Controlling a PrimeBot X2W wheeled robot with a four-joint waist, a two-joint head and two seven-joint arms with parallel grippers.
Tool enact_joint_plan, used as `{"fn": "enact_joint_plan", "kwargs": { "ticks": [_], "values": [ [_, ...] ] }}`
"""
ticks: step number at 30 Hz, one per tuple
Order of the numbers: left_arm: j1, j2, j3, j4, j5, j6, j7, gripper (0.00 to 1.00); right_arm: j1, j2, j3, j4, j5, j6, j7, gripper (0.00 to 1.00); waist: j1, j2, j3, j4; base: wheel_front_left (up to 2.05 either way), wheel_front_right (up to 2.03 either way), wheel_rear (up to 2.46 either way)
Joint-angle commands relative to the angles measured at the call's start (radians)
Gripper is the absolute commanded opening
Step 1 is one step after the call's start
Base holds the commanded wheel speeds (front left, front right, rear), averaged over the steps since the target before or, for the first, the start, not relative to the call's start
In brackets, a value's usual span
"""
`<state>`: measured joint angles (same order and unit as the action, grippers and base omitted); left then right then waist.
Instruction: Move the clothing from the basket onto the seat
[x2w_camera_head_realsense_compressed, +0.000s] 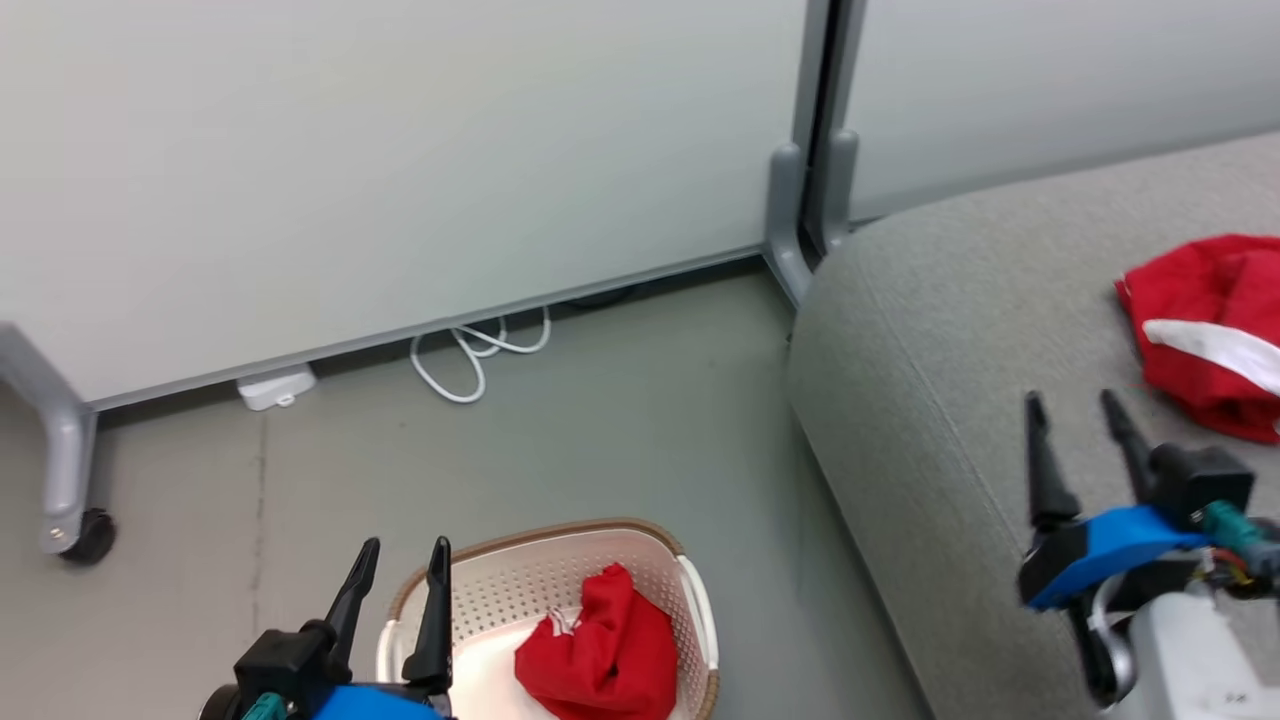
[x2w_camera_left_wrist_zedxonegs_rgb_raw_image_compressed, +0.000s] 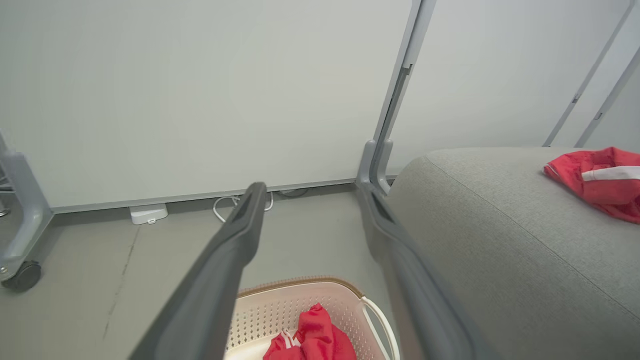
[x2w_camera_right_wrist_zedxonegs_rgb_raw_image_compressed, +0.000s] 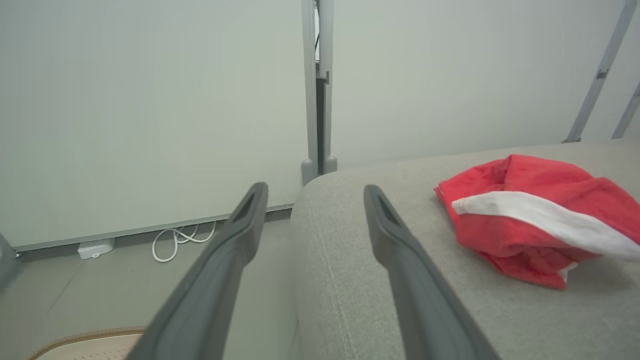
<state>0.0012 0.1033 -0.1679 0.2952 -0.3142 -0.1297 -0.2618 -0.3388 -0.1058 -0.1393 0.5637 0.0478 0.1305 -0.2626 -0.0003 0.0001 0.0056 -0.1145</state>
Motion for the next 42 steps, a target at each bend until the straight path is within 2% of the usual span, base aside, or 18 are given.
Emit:
{"fn": "enact_joint_plan", "kwargs": {
  "ticks": [1, 9, 14, 23, 42],
  "values": [
    [0.014, -0.003, 0.010, 0.000, 0.007, 0.000, -0.005, 1.00, 0.028, 0.008, 0.015, -0.015, 0.016, 0.000, -0.003, 1.00, 0.0003, -0.0001, -0.022, 0.028, 0.00, 0.00, 0.00],
    [0.034, -0.025, 0.081, 0.013, 0.022, 0.000, -0.005, 1.00, 0.148, 0.043, 0.141, -0.128, 0.055, 0.000, 0.032, 1.00, 0.0003, -0.0001, -0.046, 0.086, 0.00, 0.00, 0.00],
    [0.038, -0.033, 0.120, 0.008, 0.036, 0.005, -0.005, 1.00, 0.182, 0.050, 0.182, -0.172, 0.053, 0.000, 0.059, 1.00, 0.0003, -0.0001, -0.050, 0.104, 0.00, 0.00, 0.00],
    [0.055, -0.043, 0.158, 0.001, 0.060, 0.006, -0.005, 1.00, 0.205, 0.055, 0.191, -0.221, 0.040, 0.000, 0.088, 1.00, 0.0003, -0.0001, -0.047, 0.106, 0.00, 0.00, 0.00],
    [0.036, -0.050, 0.138, 0.008, 0.068, 0.001, -0.005, 1.00, 0.212, 0.056, 0.200, -0.264, 0.059, 0.000, 0.108, 1.00, 0.0003, -0.0001, -0.015, 0.100, 0.00, 0.00, 0.00]
  ]
}}
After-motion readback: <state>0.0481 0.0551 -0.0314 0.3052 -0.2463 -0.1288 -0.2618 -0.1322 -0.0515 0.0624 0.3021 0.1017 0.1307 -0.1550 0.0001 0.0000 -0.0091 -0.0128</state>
